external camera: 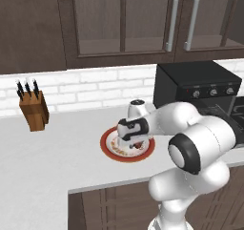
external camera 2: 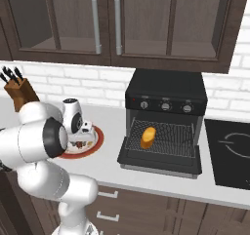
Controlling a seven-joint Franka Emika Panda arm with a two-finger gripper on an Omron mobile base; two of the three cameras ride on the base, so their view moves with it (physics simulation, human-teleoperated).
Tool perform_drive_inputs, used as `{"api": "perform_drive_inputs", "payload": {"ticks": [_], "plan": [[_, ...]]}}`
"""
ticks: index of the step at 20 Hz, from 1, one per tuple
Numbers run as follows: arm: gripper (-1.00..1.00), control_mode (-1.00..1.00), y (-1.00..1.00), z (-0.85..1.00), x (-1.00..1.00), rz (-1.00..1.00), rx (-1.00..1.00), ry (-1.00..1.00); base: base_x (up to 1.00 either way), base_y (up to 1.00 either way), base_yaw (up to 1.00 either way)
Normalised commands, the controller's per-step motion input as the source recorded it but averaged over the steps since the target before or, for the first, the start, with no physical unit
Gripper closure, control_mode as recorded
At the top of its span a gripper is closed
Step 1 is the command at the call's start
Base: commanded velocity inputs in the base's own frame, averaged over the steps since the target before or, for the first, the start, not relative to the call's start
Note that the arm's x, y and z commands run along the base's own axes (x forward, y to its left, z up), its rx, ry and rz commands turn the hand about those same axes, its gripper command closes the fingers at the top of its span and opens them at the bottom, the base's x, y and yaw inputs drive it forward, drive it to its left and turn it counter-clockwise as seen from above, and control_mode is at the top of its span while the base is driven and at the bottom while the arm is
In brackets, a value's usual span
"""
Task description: Pick up the kebab skewer and baguette bread, and place them inside the toaster oven. Close the toaster oven door and start by setting the timer.
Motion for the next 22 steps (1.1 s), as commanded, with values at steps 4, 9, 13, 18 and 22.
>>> {"api": "perform_drive_inputs", "payload": {"ticks": [4,9,13,18,22], "plan": [[1.00,-1.00,-0.60,1.00,-0.42,0.10,0.00,-0.08,0.00,0.00,0.00],[1.00,-1.00,-0.96,0.99,-0.96,0.08,0.00,-0.03,0.00,0.00,0.00],[1.00,-1.00,-1.00,0.91,-1.00,0.07,0.00,-0.03,0.00,0.00,0.00],[1.00,-1.00,-1.00,0.83,-0.66,0.02,0.00,-0.01,0.00,0.00,0.00],[1.00,-1.00,-1.00,0.67,-0.25,0.00,0.00,0.00,0.00,0.00,0.00]]}}
